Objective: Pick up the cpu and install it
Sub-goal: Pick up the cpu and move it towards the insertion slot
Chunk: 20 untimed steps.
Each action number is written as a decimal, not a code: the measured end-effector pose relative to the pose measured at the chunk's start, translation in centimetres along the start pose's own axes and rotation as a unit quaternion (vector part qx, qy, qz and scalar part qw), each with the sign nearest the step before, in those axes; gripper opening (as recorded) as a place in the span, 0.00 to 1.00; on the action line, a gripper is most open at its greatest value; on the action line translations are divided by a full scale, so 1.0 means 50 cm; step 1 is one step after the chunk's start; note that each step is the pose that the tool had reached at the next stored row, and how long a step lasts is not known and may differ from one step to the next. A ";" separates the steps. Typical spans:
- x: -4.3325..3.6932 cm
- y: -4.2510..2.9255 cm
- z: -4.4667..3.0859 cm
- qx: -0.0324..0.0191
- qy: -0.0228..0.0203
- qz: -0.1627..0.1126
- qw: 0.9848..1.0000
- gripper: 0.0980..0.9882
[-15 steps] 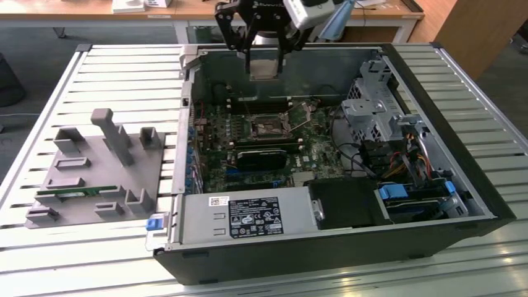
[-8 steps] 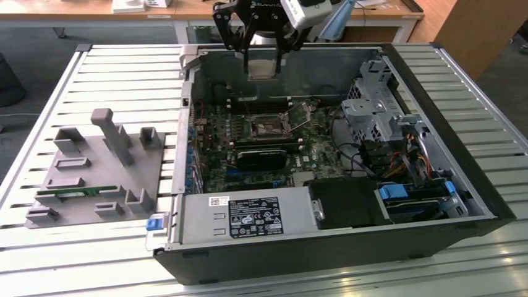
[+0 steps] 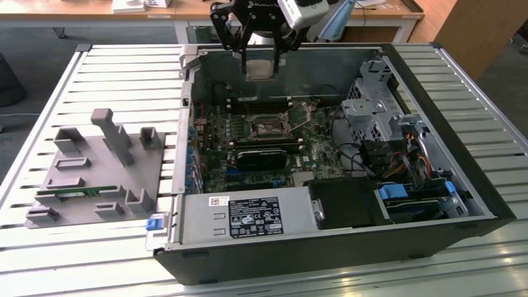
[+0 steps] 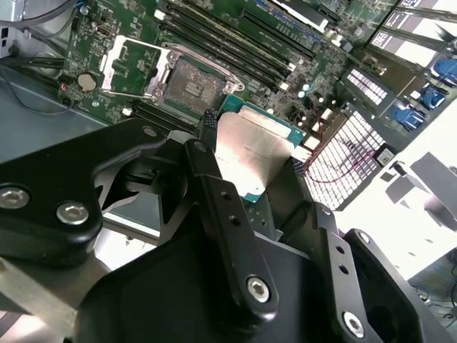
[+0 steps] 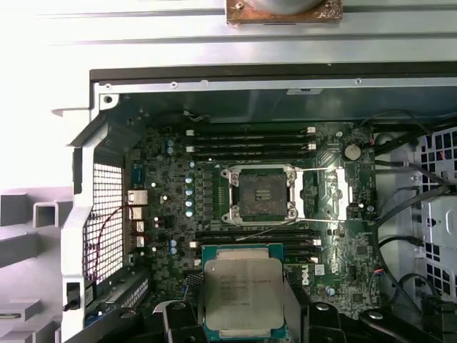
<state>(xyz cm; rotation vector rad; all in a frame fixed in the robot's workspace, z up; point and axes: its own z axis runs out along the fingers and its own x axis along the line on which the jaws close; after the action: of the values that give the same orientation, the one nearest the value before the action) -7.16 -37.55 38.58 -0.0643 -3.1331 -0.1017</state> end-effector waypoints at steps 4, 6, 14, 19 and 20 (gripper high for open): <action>0.003 0.000 0.000 0.000 0.000 0.000 1.000 0.49; 0.005 0.000 0.000 0.000 0.000 0.000 1.000 0.49; 0.012 0.000 0.000 0.000 0.000 0.000 1.000 0.49; 0.016 -0.001 0.000 0.000 0.000 0.000 1.000 0.49; 0.017 -0.001 0.000 0.000 0.000 0.000 1.000 0.49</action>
<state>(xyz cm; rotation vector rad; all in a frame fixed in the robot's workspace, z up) -7.99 -37.55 38.58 -0.0642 -3.1331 -0.1017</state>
